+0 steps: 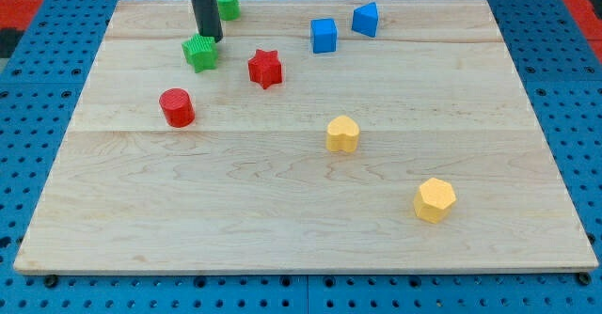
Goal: Move green star away from the top center of the board
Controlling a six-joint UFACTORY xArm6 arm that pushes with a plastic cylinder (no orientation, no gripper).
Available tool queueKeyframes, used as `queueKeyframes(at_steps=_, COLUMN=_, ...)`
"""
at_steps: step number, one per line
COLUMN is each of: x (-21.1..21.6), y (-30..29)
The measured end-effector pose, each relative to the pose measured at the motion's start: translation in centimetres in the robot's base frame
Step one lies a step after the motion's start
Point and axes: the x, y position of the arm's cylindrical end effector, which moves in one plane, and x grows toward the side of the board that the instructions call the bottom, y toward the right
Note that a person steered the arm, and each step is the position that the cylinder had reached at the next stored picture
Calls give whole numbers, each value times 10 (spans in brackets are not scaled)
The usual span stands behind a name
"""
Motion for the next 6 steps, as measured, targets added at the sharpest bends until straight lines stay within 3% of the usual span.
queueKeyframes(at_steps=3, x=29, y=-67)
queueKeyframes(at_steps=5, x=-5, y=-27)
queueKeyframes(at_steps=6, x=0, y=14)
